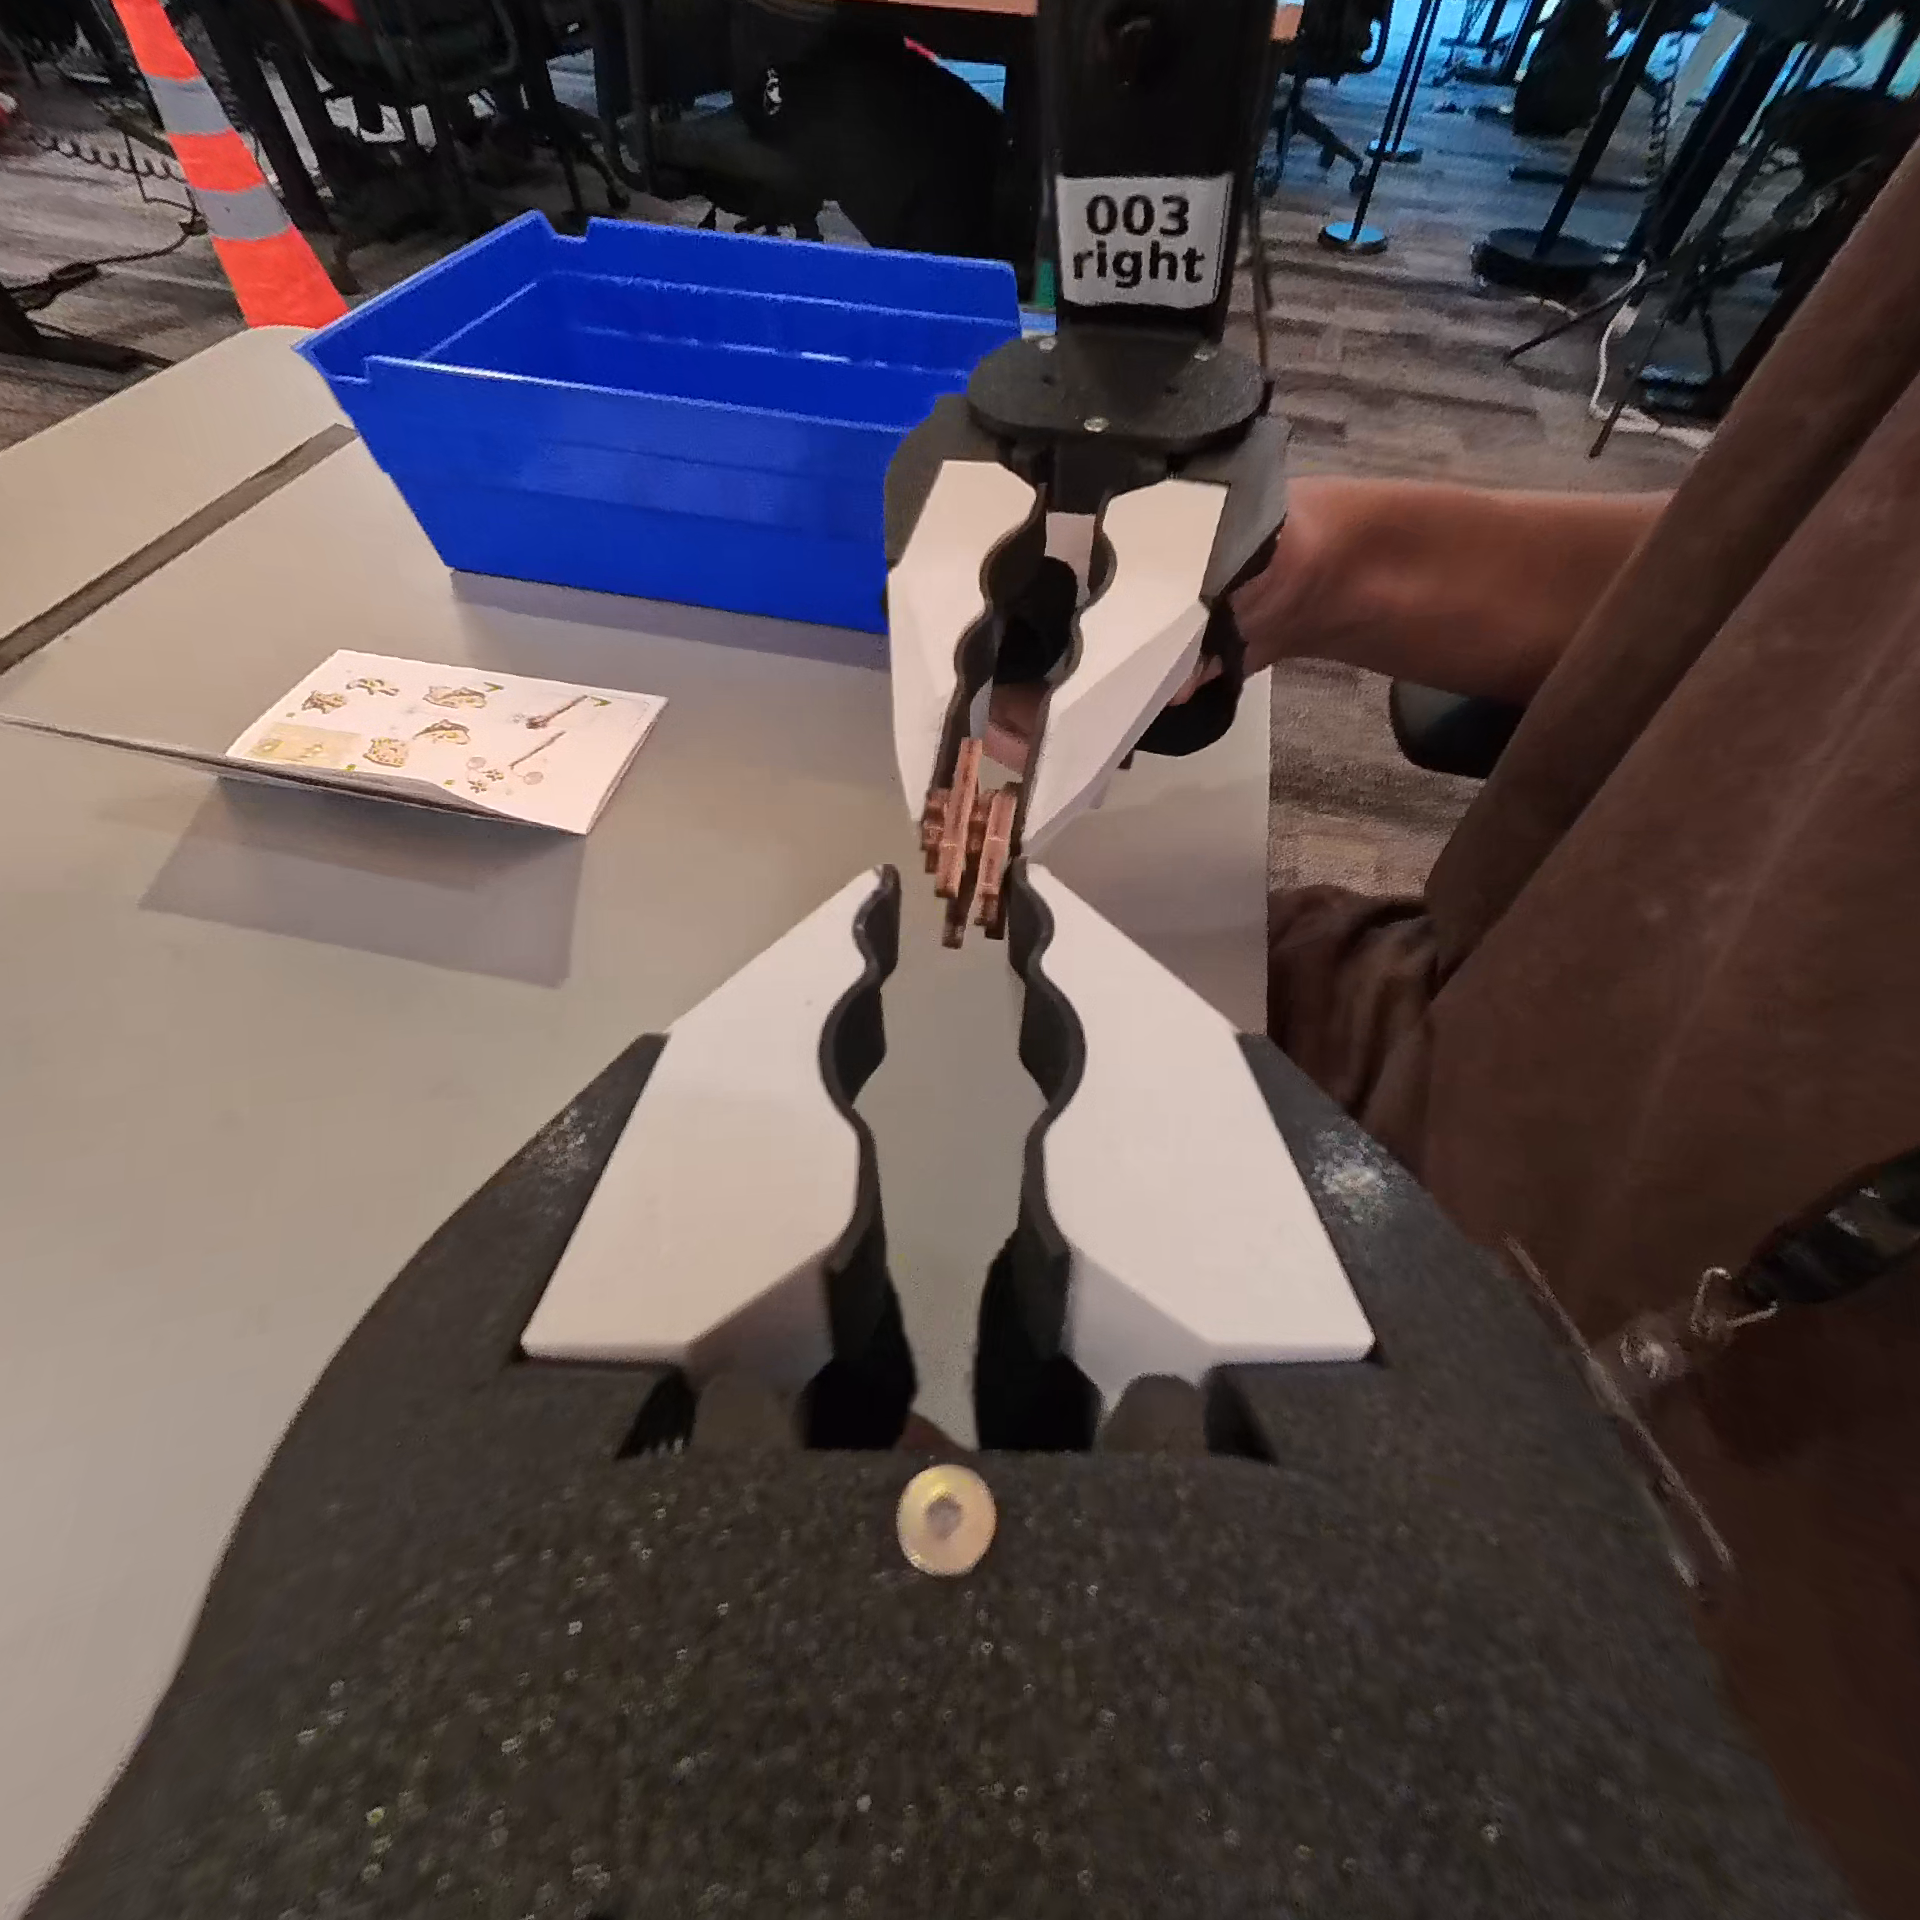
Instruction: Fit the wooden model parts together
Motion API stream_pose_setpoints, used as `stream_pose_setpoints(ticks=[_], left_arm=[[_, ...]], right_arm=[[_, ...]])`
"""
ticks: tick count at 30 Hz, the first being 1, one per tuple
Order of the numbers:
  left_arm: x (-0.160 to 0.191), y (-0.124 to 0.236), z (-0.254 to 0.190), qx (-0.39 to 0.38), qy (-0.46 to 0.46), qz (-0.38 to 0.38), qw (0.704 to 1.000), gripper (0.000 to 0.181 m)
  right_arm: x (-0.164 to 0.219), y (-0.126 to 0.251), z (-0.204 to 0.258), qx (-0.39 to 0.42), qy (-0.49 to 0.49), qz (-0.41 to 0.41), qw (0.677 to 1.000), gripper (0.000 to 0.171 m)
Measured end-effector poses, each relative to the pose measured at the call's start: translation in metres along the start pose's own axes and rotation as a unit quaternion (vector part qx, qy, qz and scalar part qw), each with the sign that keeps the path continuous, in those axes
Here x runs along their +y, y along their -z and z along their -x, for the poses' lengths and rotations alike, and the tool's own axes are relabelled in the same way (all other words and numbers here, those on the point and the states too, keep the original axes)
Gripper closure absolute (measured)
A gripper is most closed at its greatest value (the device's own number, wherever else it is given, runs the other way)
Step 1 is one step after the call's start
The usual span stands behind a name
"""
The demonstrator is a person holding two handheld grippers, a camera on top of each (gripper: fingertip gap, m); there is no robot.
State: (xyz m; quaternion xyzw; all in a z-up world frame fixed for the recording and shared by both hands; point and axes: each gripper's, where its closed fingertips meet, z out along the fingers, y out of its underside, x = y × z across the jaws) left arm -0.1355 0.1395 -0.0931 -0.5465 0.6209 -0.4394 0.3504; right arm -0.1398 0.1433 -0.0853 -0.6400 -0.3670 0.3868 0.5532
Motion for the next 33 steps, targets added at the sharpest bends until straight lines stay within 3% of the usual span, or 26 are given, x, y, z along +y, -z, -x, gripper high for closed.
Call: stream_pose_setpoints(ticks=[13, 20, 27, 33], left_arm=[[-0.017, -0.028, 0.009, 0.094, 0.15, -0.047, 0.983, 0.172], [-0.009, -0.041, 0.021, 0.1, 0.161, -0.037, 0.981, 0.17], [-0.015, -0.045, 0.038, 0.103, 0.189, -0.058, 0.975, 0.168], [-0.016, -0.038, 0.047, 0.07, 0.151, -0.049, 0.985, 0.164]], right_arm=[[-0.003, 0.026, -0.025, -0.005, -0.137, -0.045, 0.99, 0.157], [0.01, 0.031, -0.04, 0.007, -0.19, -0.029, 0.981, 0.157], [0.008, 0.038, -0.059, -0.008, -0.347, -0.058, 0.936, 0.156], [0.0, 0.041, -0.068, 0.01, -0.371, -0.092, 0.924, 0.157]])
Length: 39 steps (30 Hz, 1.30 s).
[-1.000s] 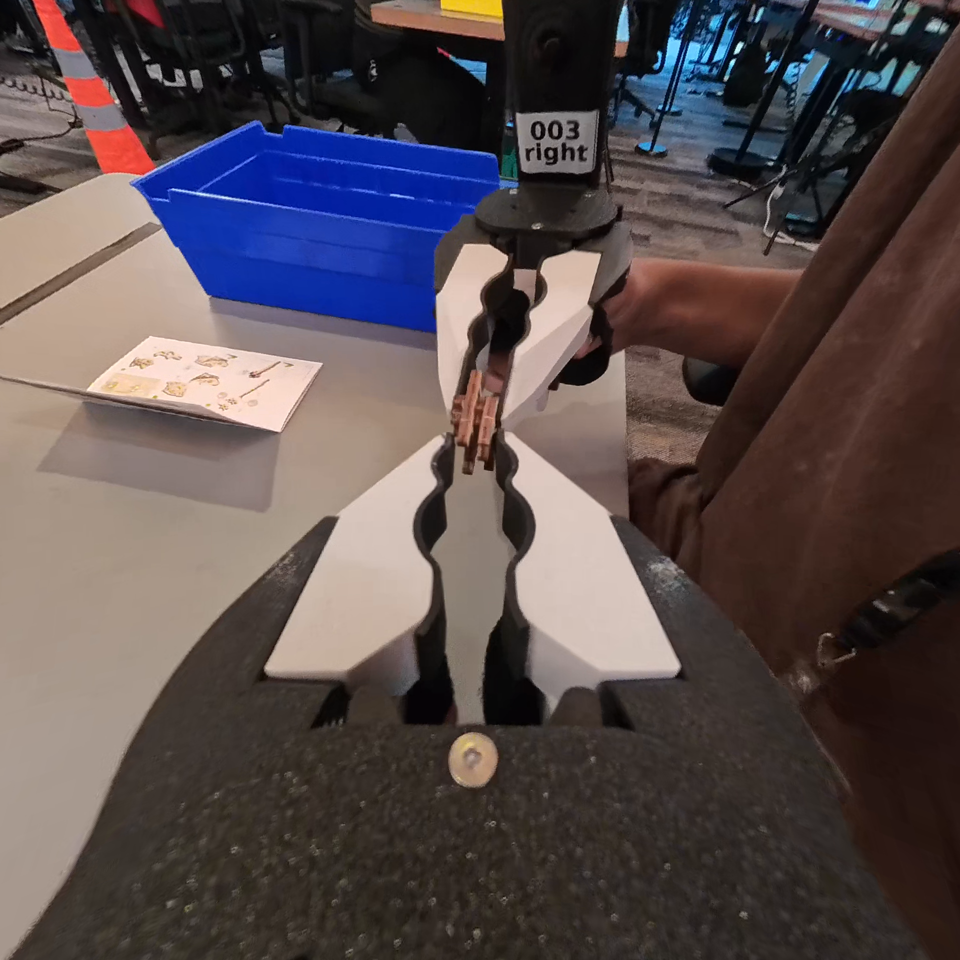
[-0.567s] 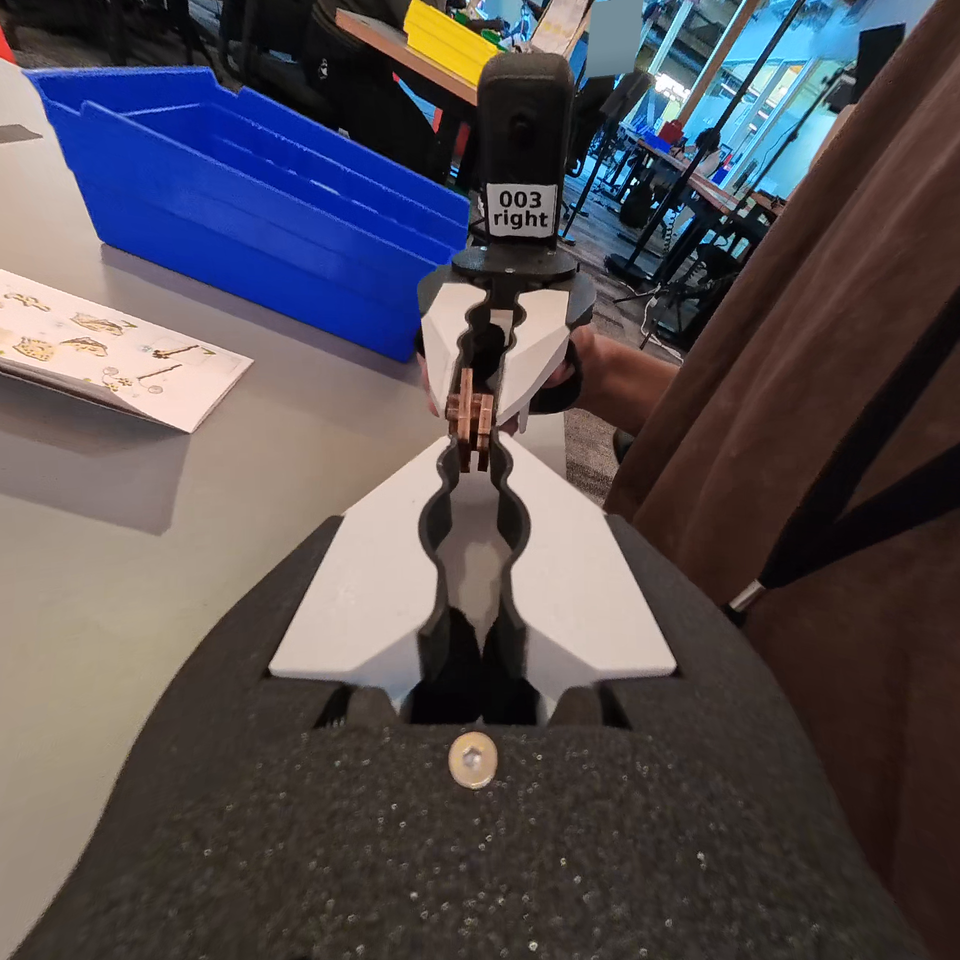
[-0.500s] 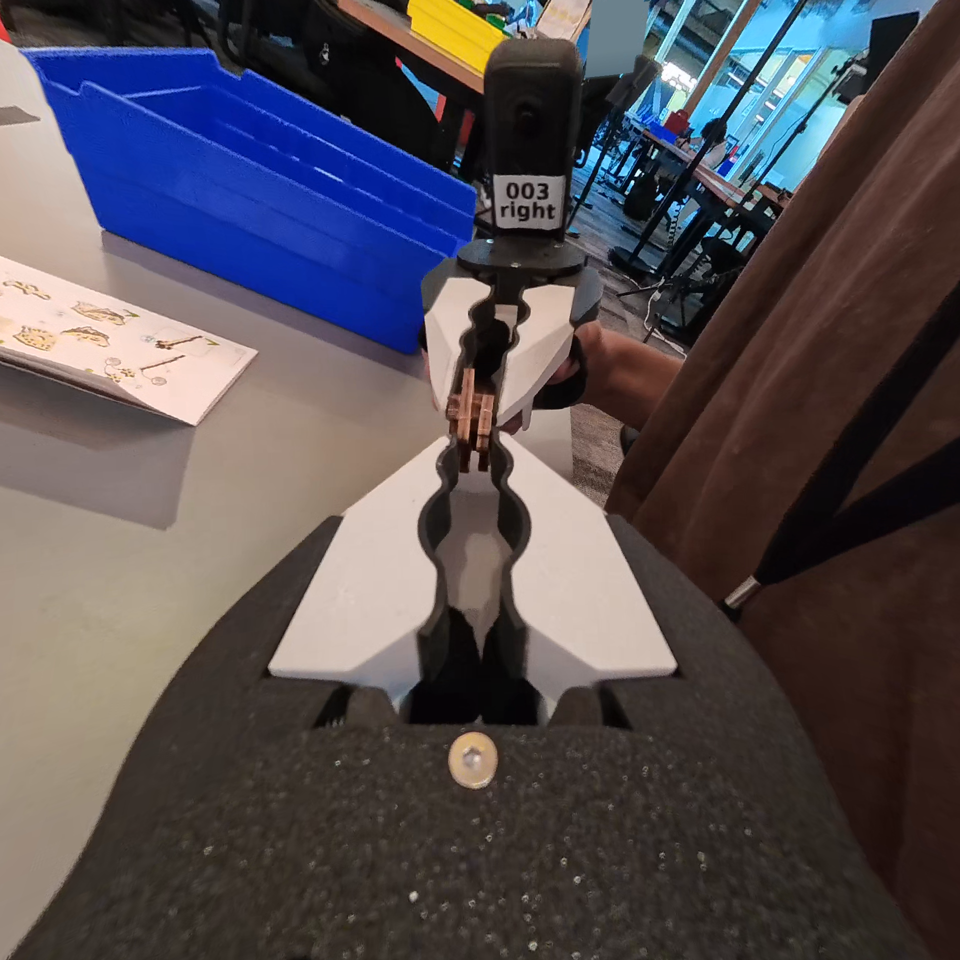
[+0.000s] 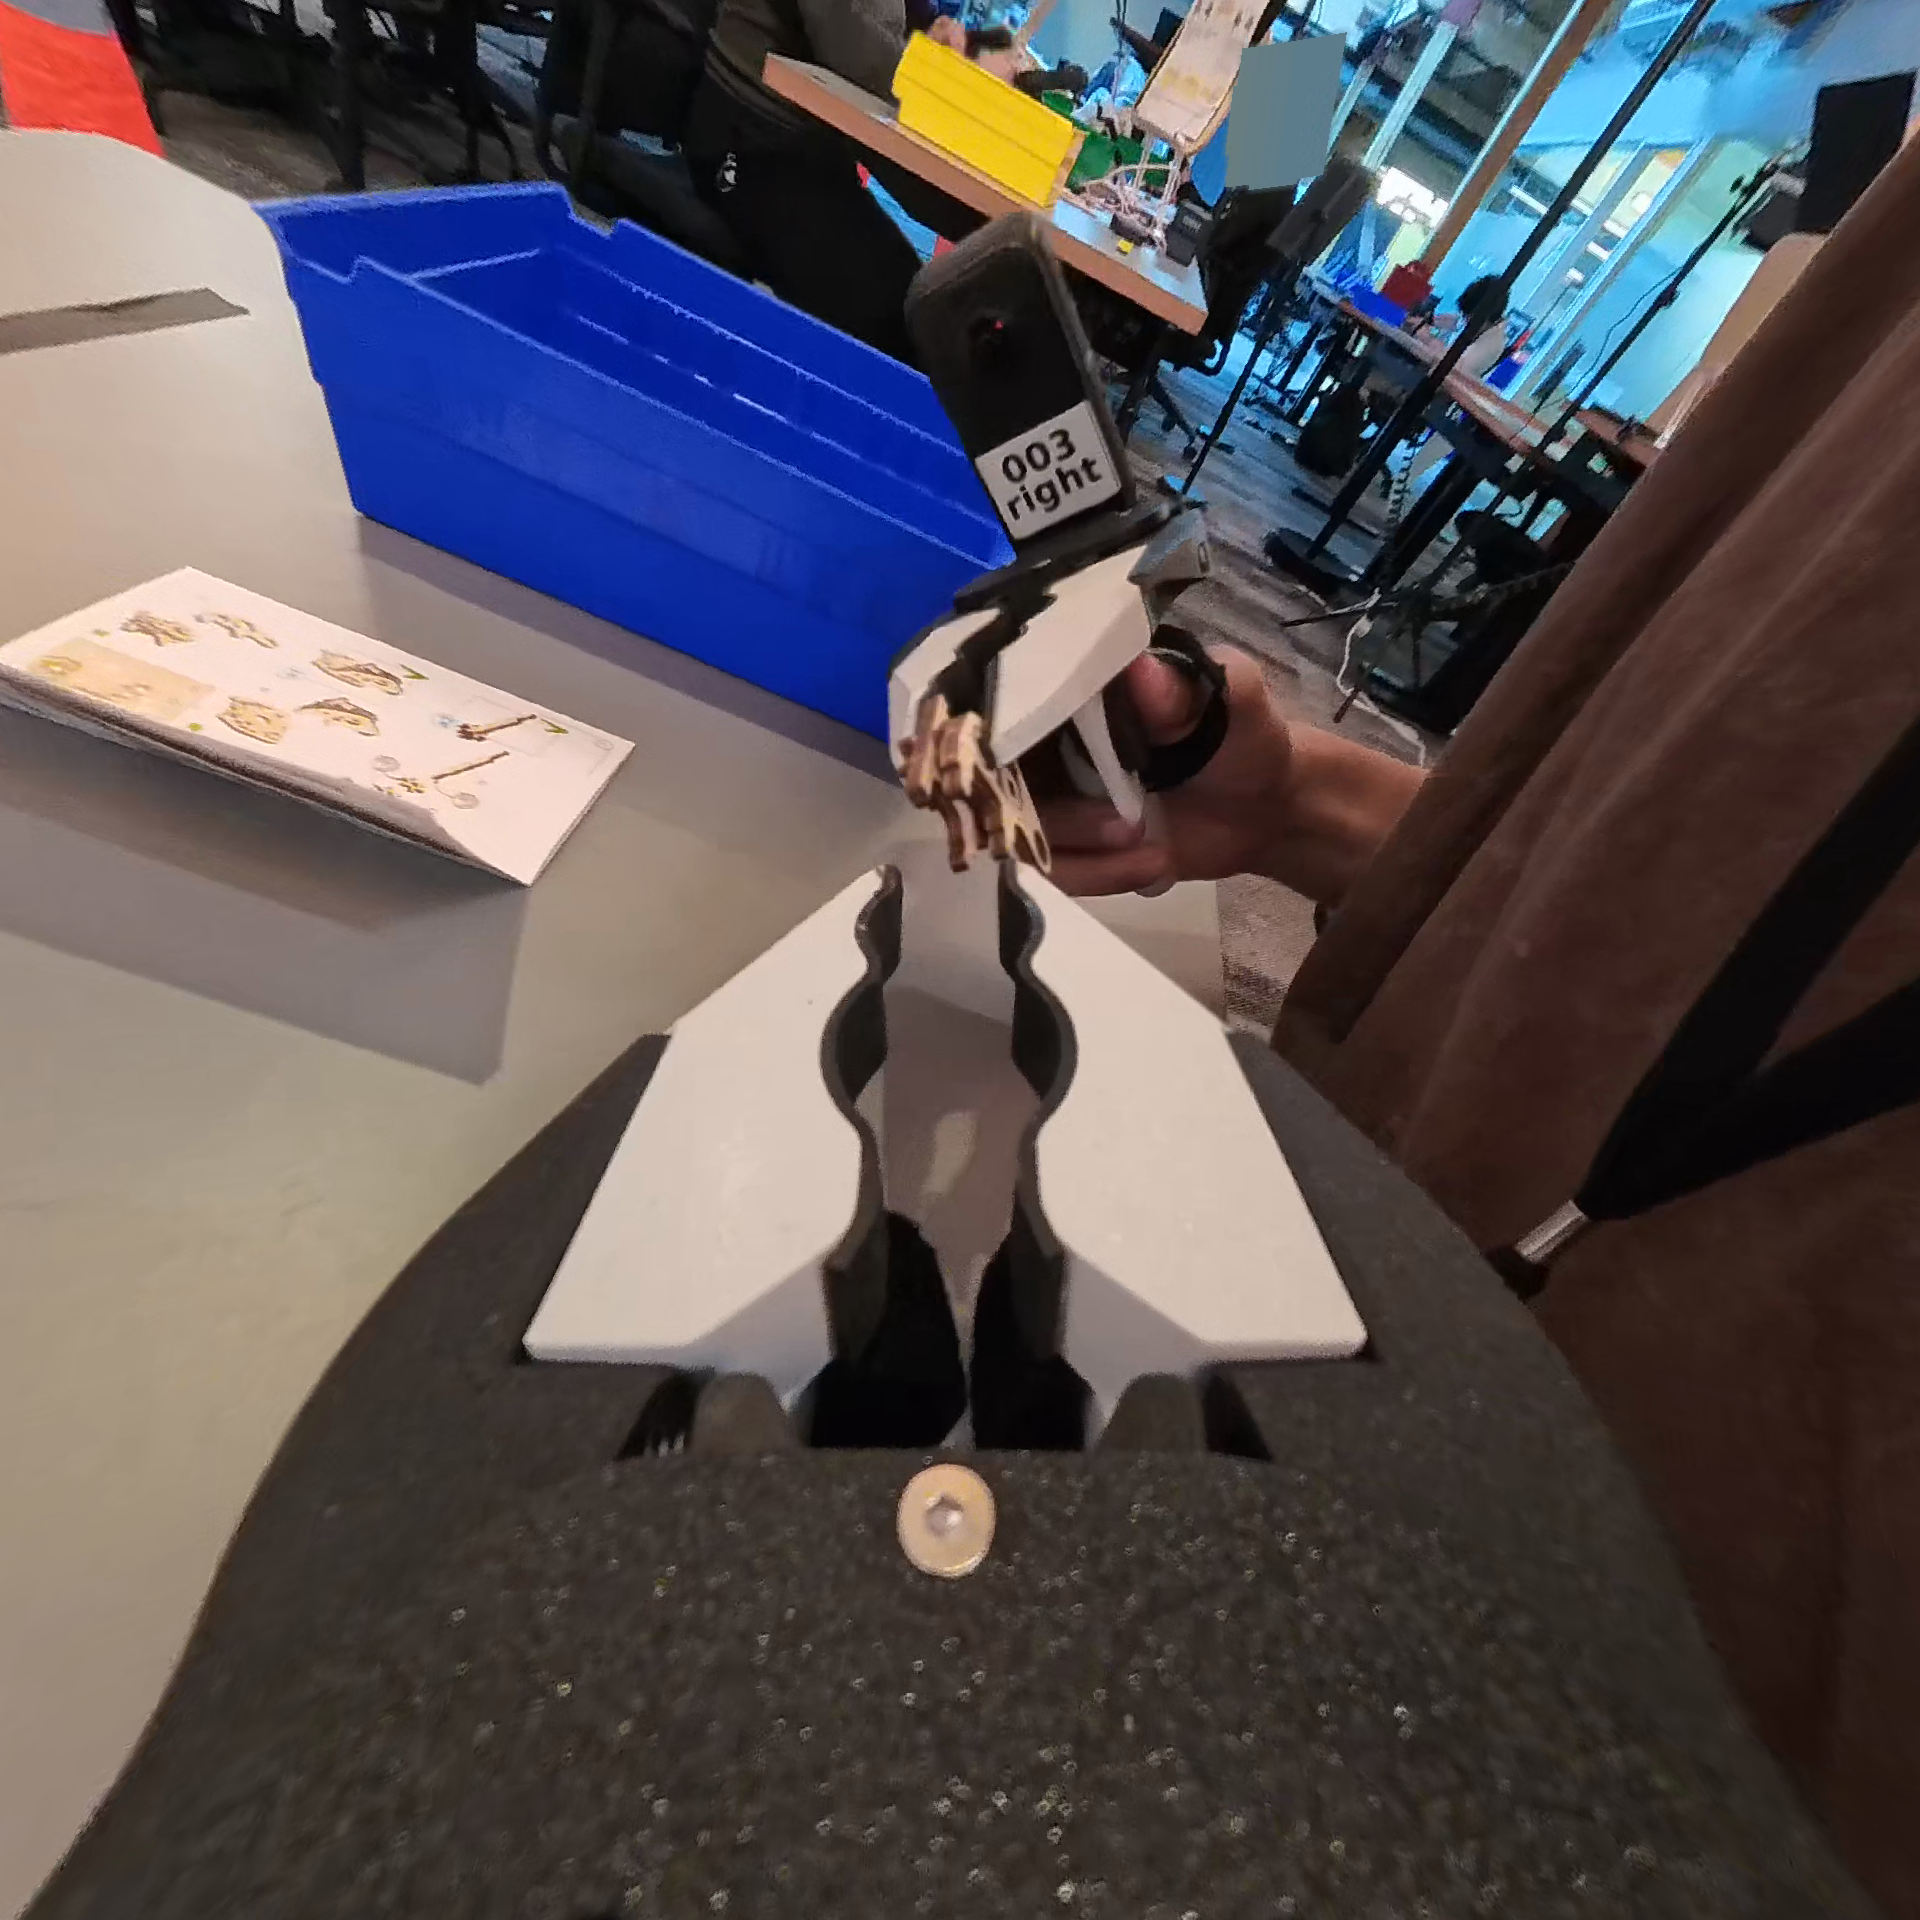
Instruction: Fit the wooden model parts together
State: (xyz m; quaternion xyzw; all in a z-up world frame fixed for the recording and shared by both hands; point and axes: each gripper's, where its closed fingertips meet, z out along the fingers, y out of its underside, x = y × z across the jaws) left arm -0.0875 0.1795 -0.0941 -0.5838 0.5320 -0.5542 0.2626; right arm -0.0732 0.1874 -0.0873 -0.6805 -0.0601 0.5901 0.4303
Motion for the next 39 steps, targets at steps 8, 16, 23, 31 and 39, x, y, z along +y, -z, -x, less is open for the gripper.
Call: stream_pose_setpoints(ticks=[8, 16, 23, 31, 39], left_arm=[[-0.004, 0.006, -0.014, -0.035, -0.066, 0.003, 0.997, 0.162], [-0.02, 0.016, -0.028, -0.047, -0.065, -0.029, 0.996, 0.161], [-0.027, 0.018, -0.029, -0.072, -0.047, -0.032, 0.996, 0.161], [-0.036, 0.014, -0.026, -0.103, -0.003, -0.039, 0.994, 0.167], [-0.049, 0.012, -0.022, -0.091, 0.102, -0.093, 0.986, 0.167]], right_arm=[[-0.003, -0.001, 0.014, -0.021, -0.02, -0.016, 0.999, 0.157], [-0.011, 0.004, 0.023, -0.039, -0.023, -0.037, 0.998, 0.157], [-0.014, 0.007, 0.03, -0.045, -0.017, -0.046, 0.998, 0.157], [-0.017, 0.011, 0.031, -0.045, -0.014, -0.056, 0.997, 0.157], [-0.025, 0.016, 0.025, -0.024, -0.013, -0.085, 0.996, 0.157]])
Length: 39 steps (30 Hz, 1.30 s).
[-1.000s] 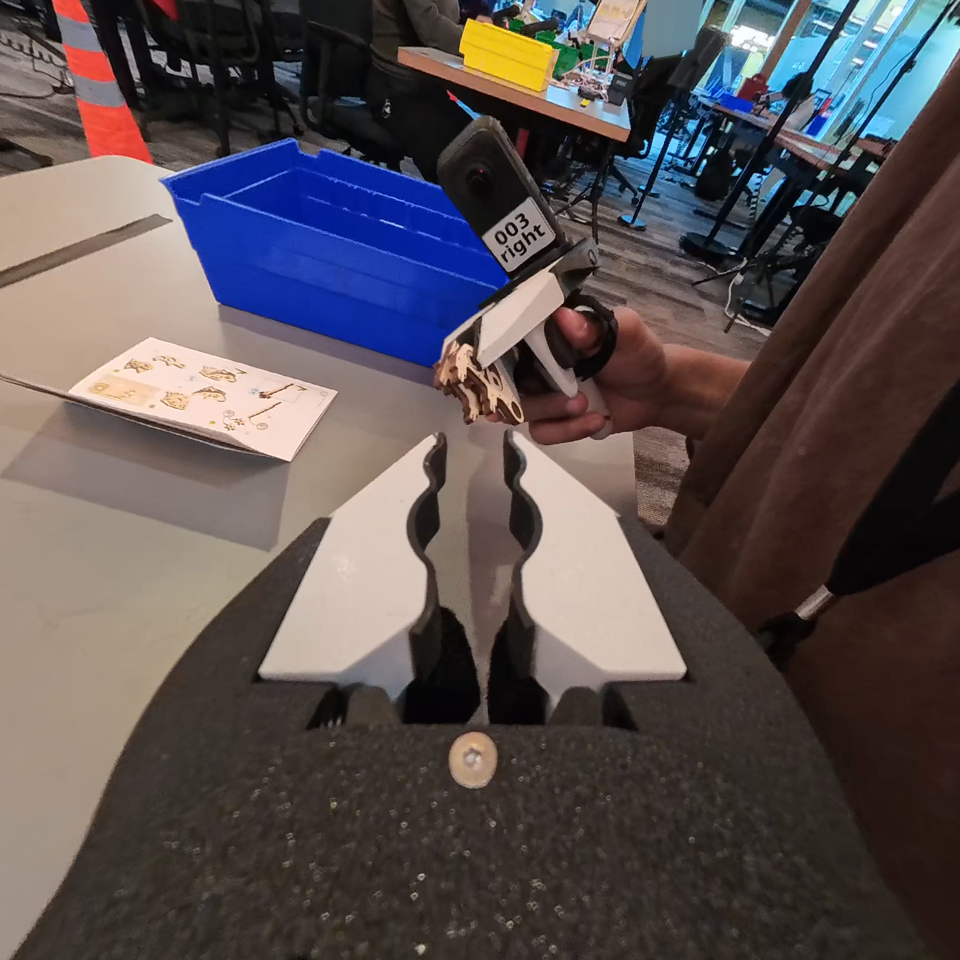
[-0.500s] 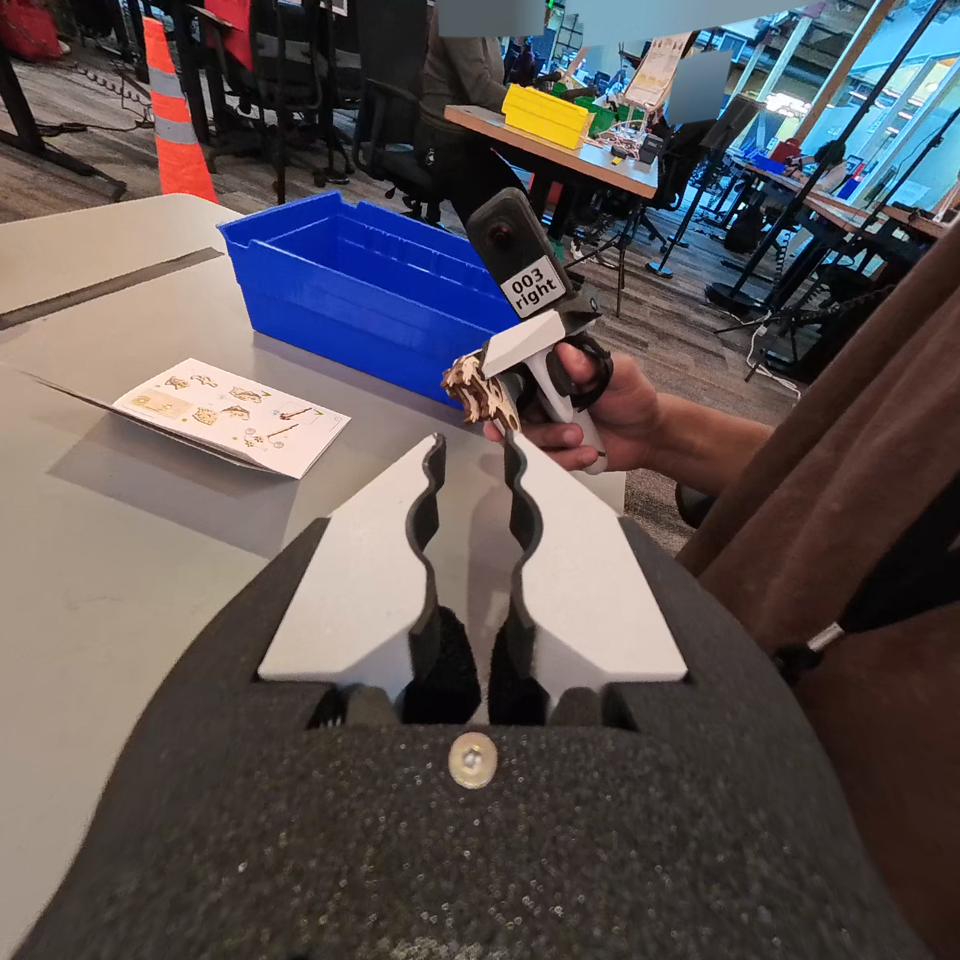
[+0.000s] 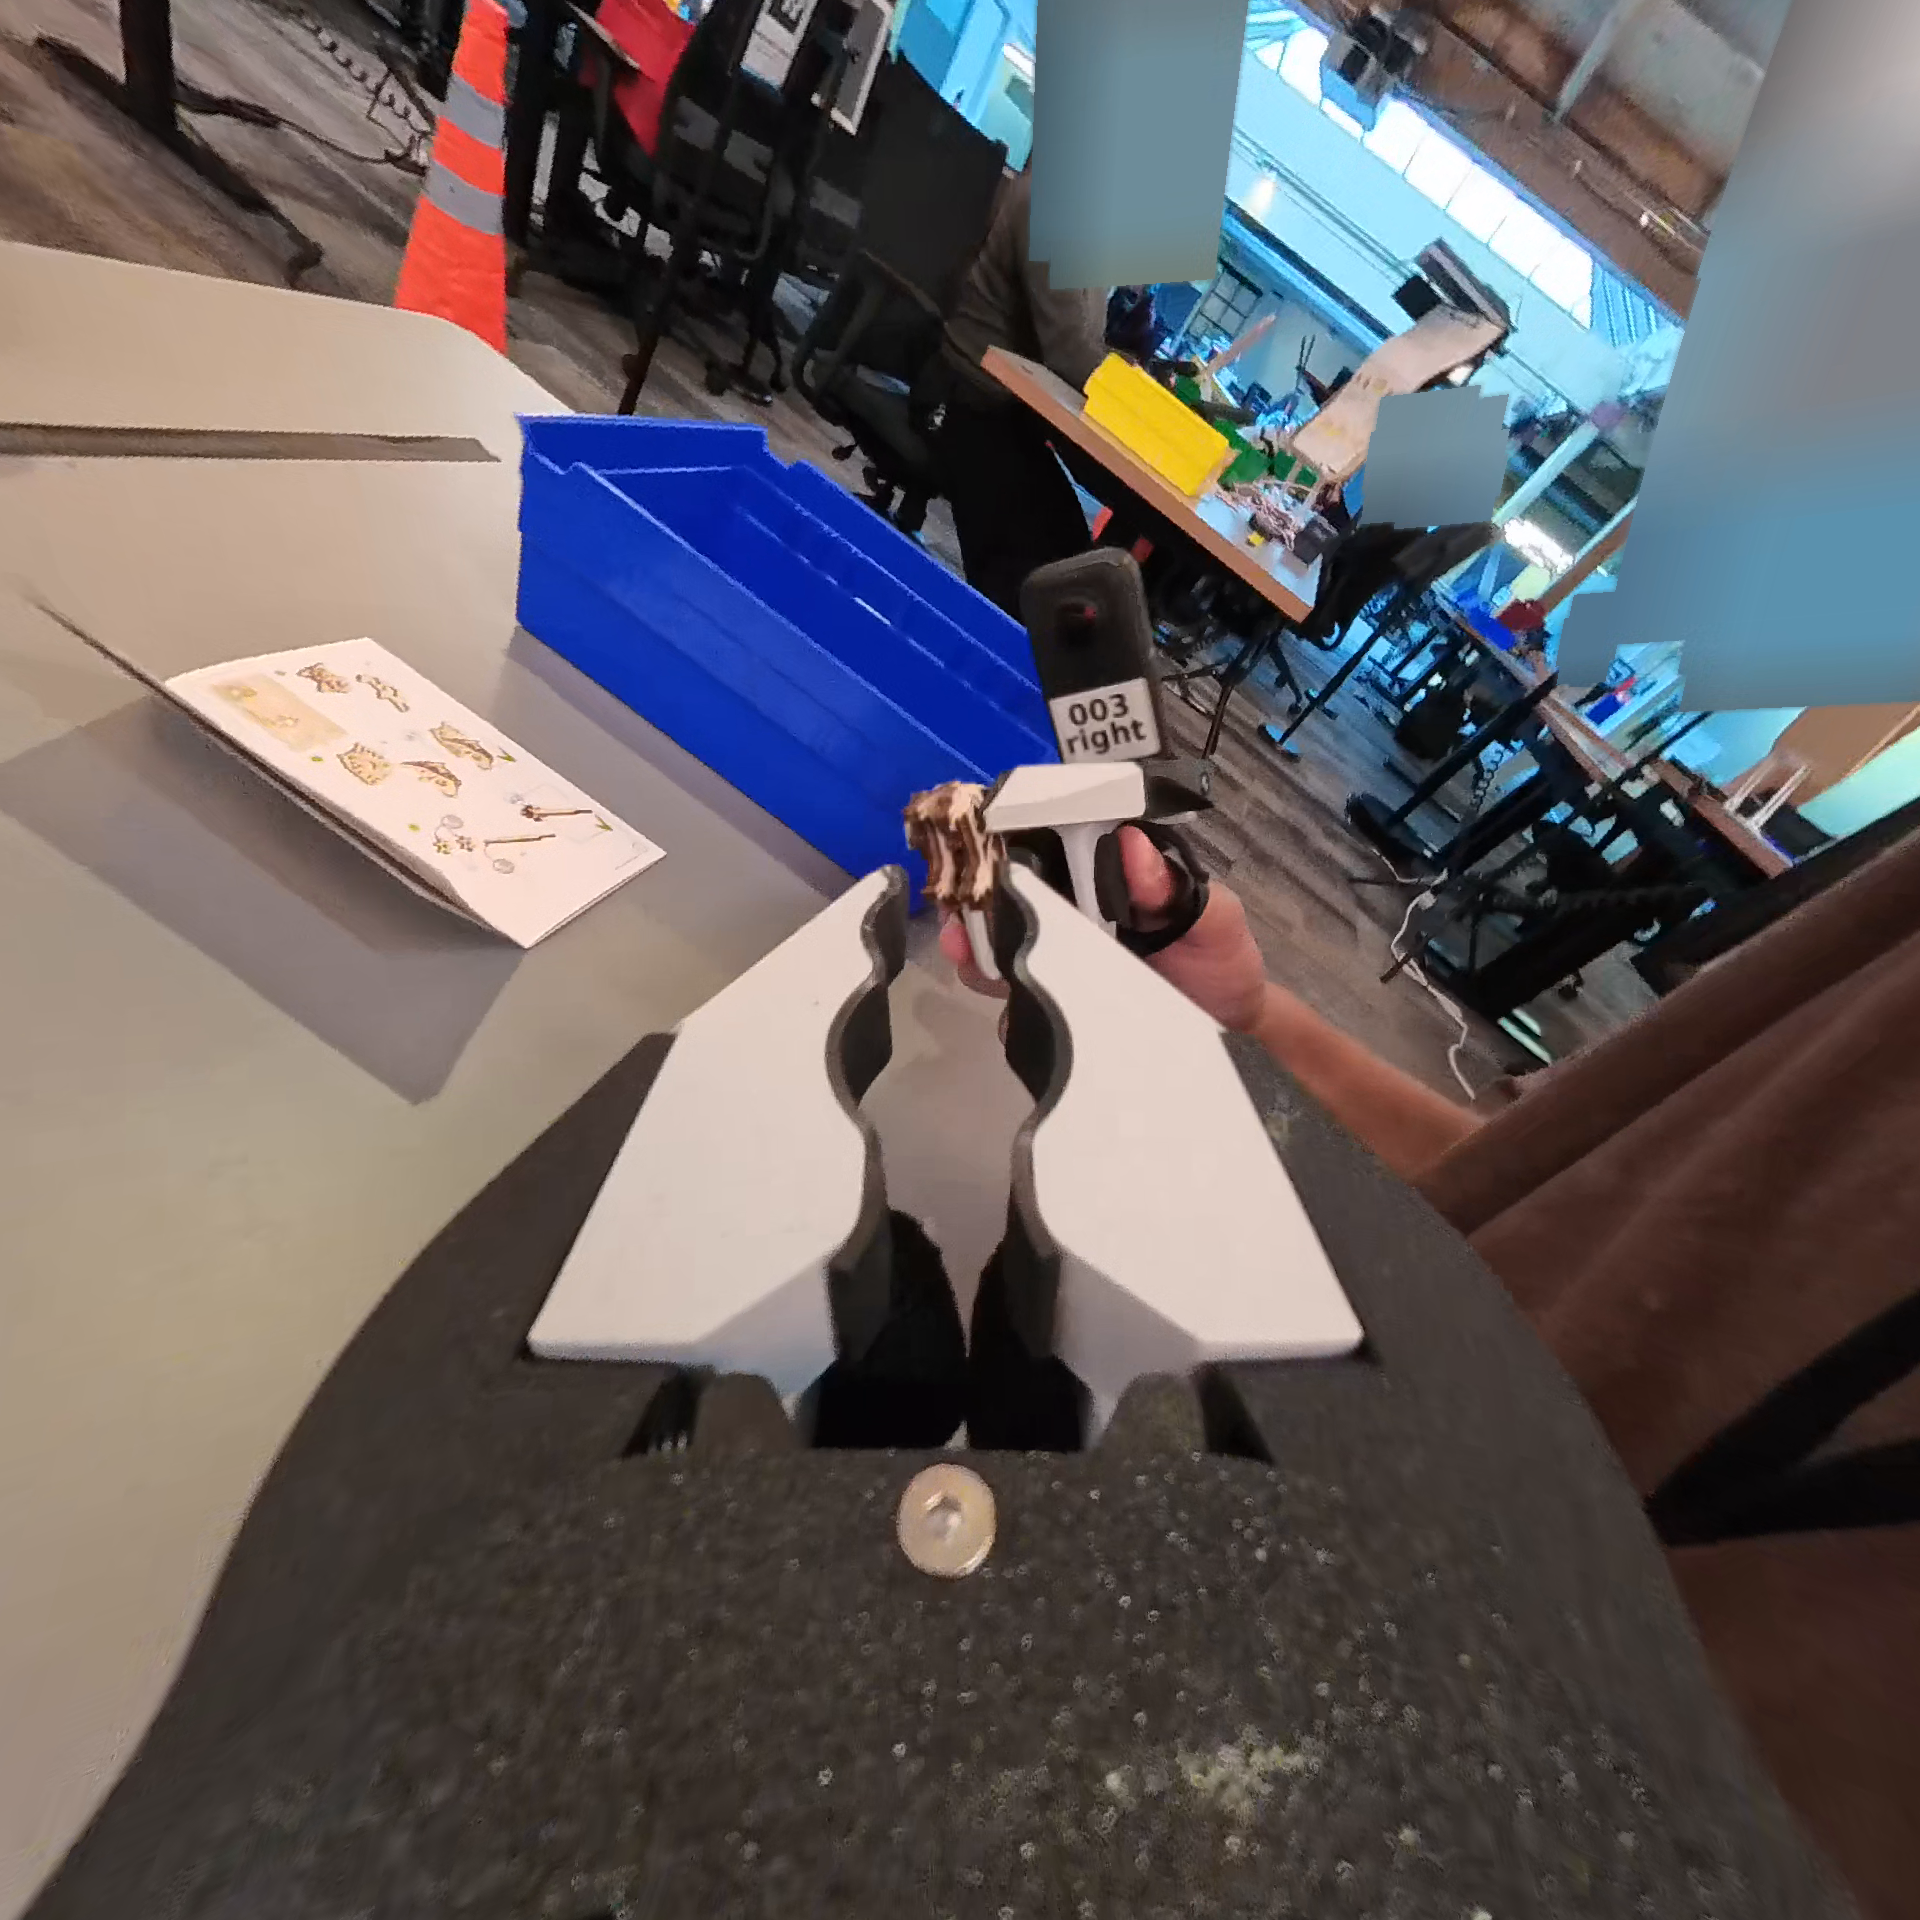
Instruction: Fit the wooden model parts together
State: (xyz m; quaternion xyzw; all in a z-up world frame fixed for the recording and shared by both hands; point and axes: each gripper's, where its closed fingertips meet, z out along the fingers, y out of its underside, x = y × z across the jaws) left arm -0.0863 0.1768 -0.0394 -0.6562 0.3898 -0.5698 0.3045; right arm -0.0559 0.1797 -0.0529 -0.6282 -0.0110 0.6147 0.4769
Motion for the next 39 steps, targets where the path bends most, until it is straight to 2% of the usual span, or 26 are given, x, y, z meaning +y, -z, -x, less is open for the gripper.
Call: stream_pose_setpoints(ticks=[6, 13, 27, 33, 39], left_arm=[[0.011, -0.008, 0.001, 0.002, 0.052, -0.003, 0.999, 0.168], [0.028, -0.022, -0.001, -0.01, 0.043, 0.01, 0.999, 0.168], [0.009, -0.014, 0.019, -0.046, 0.019, -0.008, 0.999, 0.17], [0.006, -0.01, 0.015, -0.019, 0.03, -0.011, 0.999, 0.17], [0.009, -0.006, 0.005, 0.014, 0.028, -0.005, 1.0, 0.174]], right_arm=[[-0.01, 0.007, -0.019, 0.054, -0.015, -0.046, 0.997, 0.157], [-0.009, 0.007, -0.031, 0.098, -0.019, -0.061, 0.993, 0.157], [0.006, -0.011, -0.012, 0.055, -0.007, -0.024, 0.998, 0.157], [0.015, -0.017, -0.004, 0.041, 0.01, 0.01, 0.999, 0.157], [0.021, -0.021, 0.005, -0.004, -0.022, 0.032, 0.999, 0.157]])
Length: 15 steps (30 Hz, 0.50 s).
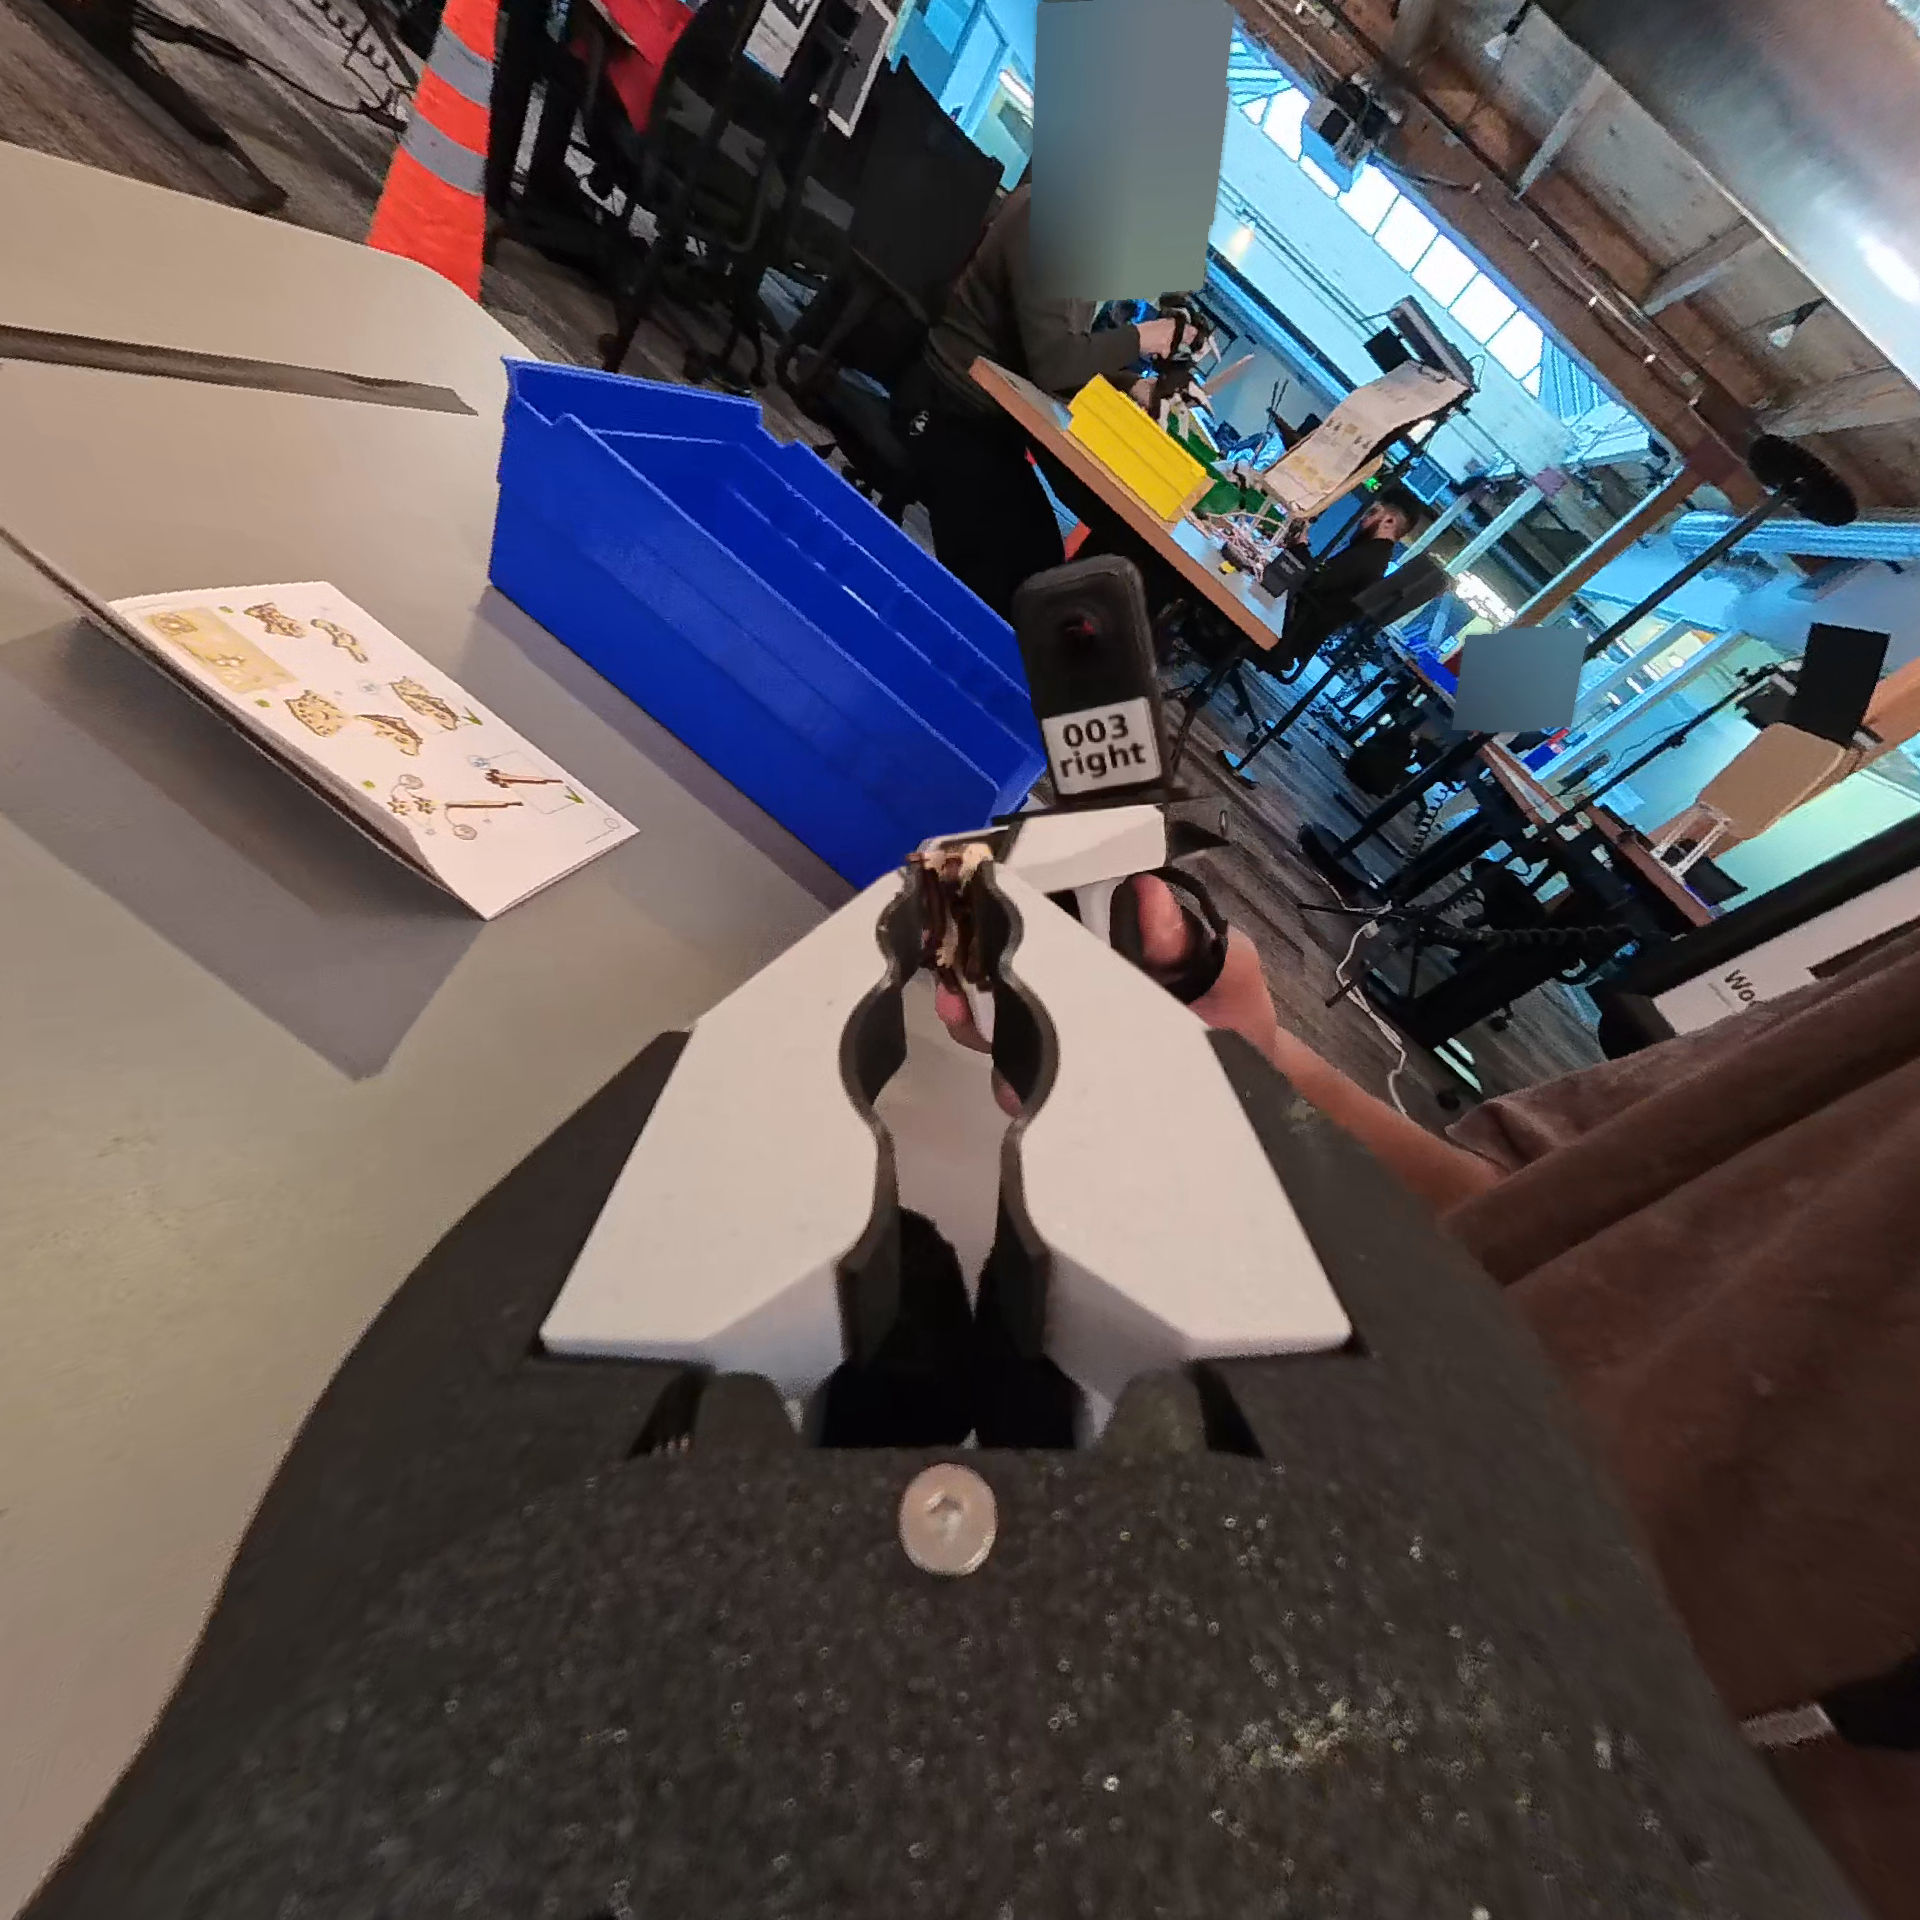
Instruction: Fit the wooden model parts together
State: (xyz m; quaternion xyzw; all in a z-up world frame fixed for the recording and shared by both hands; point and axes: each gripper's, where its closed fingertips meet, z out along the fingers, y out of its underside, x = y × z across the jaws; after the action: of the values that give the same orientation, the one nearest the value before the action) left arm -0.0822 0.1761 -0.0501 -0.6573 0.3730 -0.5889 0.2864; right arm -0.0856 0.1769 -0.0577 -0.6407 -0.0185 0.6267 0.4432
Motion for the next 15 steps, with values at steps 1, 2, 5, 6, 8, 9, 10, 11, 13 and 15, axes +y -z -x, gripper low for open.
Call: stream_pose_setpoints(ticks=[1, 2, 5, 6, 8, 9, 10, 11, 13, 15], left_arm=[[0.0011, 0.0009, -0.0004, -0.001, -0.008, 0.002, 1.0, 0.174], [0.0011, 0.0021, -0.0006, -0.003, -0.014, 0.002, 1.0, 0.174], [-0.0038, 0.0059, -0.0034, 0.001, -0.025, -0.017, 1.0, 0.169], [-0.0054, 0.0066, -0.0049, 0.004, -0.027, -0.023, 0.999, 0.169], [-0.0035, 0.0052, -0.0069, 0.008, -0.033, -0.016, 0.999, 0.169], [-0.0003, 0.0036, -0.0072, 0.007, -0.037, -0.005, 0.999, 0.169], [0.0027, 0.002, -0.0071, 0.004, -0.044, 0.003, 0.999, 0.17], [0.0038, 0.0013, -0.0068, -0.001, -0.052, 0.006, 0.999, 0.17], [0.0036, 0.0017, -0.0072, -0.011, -0.068, 0.005, 0.998, 0.173], [0.0037, 0.0026, -0.0073, -0.016, -0.079, 0.01, 0.997, 0.177]], right_arm=[[0.0007, 0.0005, 0.0003, -0.002, 0.0, 0.005, 1.0, 0.157], [0.0009, 0.0011, 0.0004, -0.001, 0.003, 0.008, 1.0, 0.157], [0.0035, 0.0025, -0.0025, 0.01, 0.012, 0.023, 1.0, 0.157], [0.0057, 0.0024, -0.0033, 0.015, 0.018, 0.031, 0.999, 0.157], [0.0074, 0.0015, -0.0006, 0.011, 0.026, 0.038, 0.999, 0.157], [0.0075, 0.0011, 0.0006, 0.008, 0.025, 0.038, 0.999, 0.157], [0.0077, 0.0011, 0.0003, 0.008, 0.024, 0.038, 0.999, 0.157], [0.0077, 0.0014, -0.0003, 0.008, 0.021, 0.037, 0.999, 0.157], [0.0042, 0.0025, 0.0016, -0.003, 0.008, 0.026, 1.0, 0.157], [0.0056, 0.002, 0.0029, -0.007, 0.007, 0.03, 0.999, 0.157]])
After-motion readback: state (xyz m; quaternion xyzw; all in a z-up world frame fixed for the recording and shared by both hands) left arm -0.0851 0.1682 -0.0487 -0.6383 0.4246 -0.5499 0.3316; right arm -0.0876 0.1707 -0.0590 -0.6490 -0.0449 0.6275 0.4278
